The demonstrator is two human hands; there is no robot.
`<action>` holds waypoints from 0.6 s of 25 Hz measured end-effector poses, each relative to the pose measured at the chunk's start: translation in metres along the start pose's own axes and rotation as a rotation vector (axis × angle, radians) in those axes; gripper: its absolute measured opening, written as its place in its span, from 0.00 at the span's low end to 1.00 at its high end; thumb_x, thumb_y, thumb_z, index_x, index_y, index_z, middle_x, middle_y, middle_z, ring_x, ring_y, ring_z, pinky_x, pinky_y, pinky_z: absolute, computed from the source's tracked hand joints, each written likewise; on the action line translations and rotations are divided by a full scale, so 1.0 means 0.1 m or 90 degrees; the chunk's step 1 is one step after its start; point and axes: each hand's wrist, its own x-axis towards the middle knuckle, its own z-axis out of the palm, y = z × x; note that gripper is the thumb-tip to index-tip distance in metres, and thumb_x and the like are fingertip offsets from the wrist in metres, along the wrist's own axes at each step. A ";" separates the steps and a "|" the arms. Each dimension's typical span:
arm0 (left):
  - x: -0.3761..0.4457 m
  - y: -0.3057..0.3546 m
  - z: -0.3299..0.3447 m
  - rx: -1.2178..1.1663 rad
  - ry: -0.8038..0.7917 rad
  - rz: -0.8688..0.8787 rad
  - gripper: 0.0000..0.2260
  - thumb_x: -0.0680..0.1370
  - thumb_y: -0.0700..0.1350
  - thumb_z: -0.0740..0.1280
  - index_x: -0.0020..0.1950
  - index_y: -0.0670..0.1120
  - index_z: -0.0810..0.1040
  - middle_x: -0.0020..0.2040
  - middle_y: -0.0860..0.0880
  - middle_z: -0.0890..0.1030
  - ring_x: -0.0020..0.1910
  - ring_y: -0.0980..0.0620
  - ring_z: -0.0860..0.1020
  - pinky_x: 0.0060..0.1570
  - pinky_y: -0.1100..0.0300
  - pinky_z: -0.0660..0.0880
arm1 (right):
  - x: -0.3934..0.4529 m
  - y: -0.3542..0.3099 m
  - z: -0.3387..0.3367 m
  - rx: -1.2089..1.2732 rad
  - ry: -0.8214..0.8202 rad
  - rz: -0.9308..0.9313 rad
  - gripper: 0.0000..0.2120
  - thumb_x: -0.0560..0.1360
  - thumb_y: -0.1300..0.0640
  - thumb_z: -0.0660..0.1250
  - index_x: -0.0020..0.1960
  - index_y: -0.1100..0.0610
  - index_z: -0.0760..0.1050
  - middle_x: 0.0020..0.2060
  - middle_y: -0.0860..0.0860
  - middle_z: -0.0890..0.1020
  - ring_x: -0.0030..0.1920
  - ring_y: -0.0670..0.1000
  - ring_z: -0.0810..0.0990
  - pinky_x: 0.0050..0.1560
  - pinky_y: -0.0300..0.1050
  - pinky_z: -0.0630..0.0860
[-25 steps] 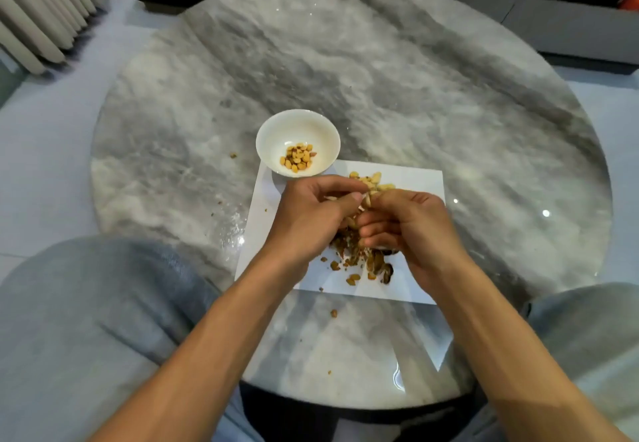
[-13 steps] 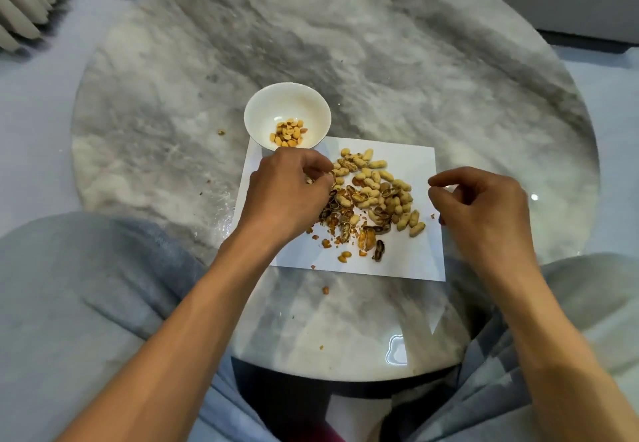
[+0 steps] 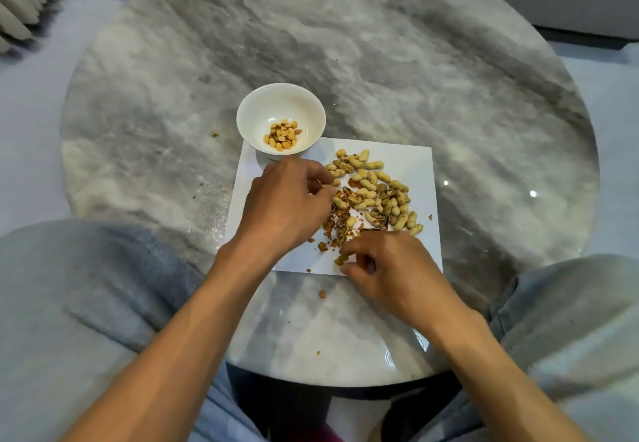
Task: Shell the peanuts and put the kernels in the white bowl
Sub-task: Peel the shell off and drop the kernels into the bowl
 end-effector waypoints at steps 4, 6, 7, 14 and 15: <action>0.00 0.01 0.00 -0.003 0.004 0.003 0.07 0.77 0.50 0.70 0.54 0.54 0.84 0.44 0.57 0.83 0.44 0.57 0.80 0.45 0.62 0.72 | 0.08 0.02 0.16 -0.071 -0.007 -0.008 0.07 0.78 0.54 0.64 0.47 0.54 0.81 0.43 0.49 0.82 0.46 0.53 0.79 0.43 0.51 0.76; 0.00 0.01 0.01 -0.003 0.002 0.010 0.08 0.77 0.50 0.70 0.55 0.54 0.84 0.47 0.56 0.85 0.45 0.56 0.81 0.49 0.60 0.76 | 0.09 0.02 0.17 -0.052 -0.006 0.006 0.07 0.78 0.55 0.64 0.47 0.54 0.80 0.44 0.50 0.83 0.45 0.54 0.79 0.43 0.51 0.76; 0.00 0.02 0.00 -0.004 0.003 0.013 0.08 0.77 0.50 0.70 0.55 0.54 0.84 0.48 0.56 0.85 0.46 0.56 0.81 0.50 0.59 0.77 | 0.09 0.01 0.18 -0.037 -0.004 0.021 0.05 0.78 0.56 0.65 0.47 0.54 0.80 0.43 0.50 0.82 0.44 0.54 0.79 0.43 0.52 0.76; -0.01 0.02 -0.01 -0.001 -0.006 0.025 0.07 0.77 0.50 0.70 0.53 0.54 0.84 0.47 0.56 0.85 0.45 0.56 0.81 0.48 0.59 0.77 | 0.05 0.01 0.16 -0.058 0.014 0.102 0.04 0.70 0.60 0.64 0.37 0.54 0.71 0.30 0.51 0.74 0.33 0.57 0.74 0.34 0.51 0.74; -0.02 0.01 -0.03 0.016 -0.017 0.031 0.06 0.76 0.49 0.71 0.52 0.54 0.85 0.47 0.56 0.84 0.44 0.57 0.80 0.46 0.61 0.75 | 0.05 0.00 0.16 -0.073 0.016 0.105 0.04 0.70 0.59 0.64 0.37 0.55 0.70 0.30 0.52 0.74 0.34 0.58 0.74 0.34 0.51 0.74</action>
